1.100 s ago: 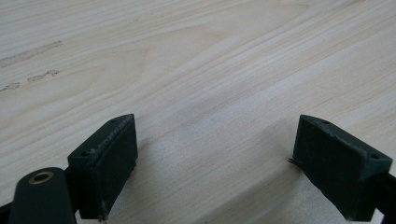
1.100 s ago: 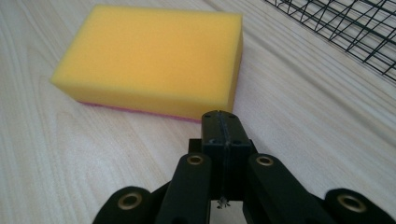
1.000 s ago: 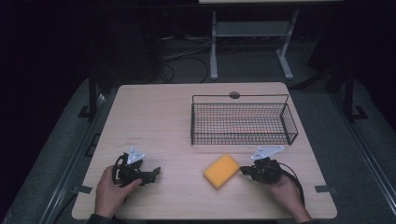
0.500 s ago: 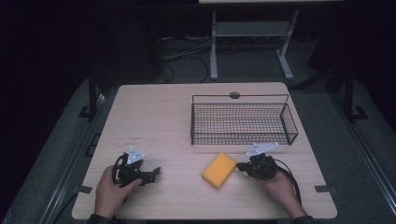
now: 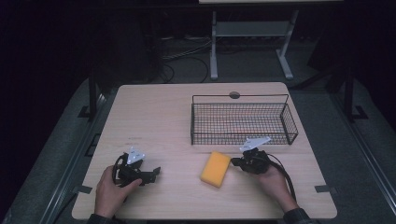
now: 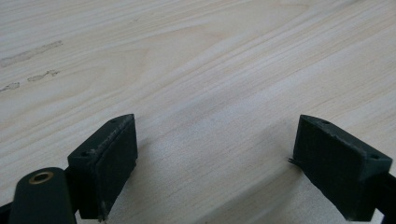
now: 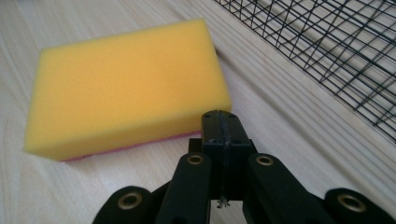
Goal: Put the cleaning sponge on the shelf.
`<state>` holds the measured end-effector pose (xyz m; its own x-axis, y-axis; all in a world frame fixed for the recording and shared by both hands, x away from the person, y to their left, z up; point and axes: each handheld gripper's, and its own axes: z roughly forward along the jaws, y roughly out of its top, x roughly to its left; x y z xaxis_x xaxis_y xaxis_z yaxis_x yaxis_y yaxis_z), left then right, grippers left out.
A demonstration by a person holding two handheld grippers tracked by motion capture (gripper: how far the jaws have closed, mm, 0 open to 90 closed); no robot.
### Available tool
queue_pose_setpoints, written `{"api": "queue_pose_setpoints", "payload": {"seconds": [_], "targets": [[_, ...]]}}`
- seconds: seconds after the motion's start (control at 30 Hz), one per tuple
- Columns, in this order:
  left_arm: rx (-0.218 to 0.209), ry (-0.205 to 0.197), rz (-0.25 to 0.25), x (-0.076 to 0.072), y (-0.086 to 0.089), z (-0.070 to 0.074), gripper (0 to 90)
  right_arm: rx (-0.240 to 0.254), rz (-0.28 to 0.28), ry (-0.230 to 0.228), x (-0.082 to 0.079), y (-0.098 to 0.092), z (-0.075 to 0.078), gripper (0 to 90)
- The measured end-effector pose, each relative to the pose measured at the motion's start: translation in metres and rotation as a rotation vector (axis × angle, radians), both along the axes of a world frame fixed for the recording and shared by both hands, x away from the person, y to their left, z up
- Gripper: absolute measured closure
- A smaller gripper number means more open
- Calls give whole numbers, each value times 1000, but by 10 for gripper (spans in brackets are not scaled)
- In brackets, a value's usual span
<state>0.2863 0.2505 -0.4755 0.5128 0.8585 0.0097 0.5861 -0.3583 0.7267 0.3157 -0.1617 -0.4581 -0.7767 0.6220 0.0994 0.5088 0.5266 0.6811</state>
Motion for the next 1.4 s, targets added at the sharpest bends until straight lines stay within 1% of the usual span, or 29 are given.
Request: {"api": "queue_pose_setpoints", "payload": {"seconds": [0.3,0.4,0.57,0.7,0.83,0.93,1.37,1.4], "targets": [[0,0,0,0,0,0,128,-5,11,-3,7,10,-4,898],[0,0,0,0,0,0,128,-7,10,0,7,10,-4,898],[0,0,0,0,0,0,128,15,9,3,3,10,6,898],[0,0,0,0,0,0,128,45,22,-2,-1,15,15,898],[1,0,0,0,0,0,128,60,47,-3,-6,25,21,898],[1,0,0,0,0,0,128,59,69,-4,-8,34,23,897],[0,0,0,0,0,0,128,78,144,15,-12,70,23,898],[0,0,0,0,0,0,128,78,144,15,-12,70,23,898]]}}
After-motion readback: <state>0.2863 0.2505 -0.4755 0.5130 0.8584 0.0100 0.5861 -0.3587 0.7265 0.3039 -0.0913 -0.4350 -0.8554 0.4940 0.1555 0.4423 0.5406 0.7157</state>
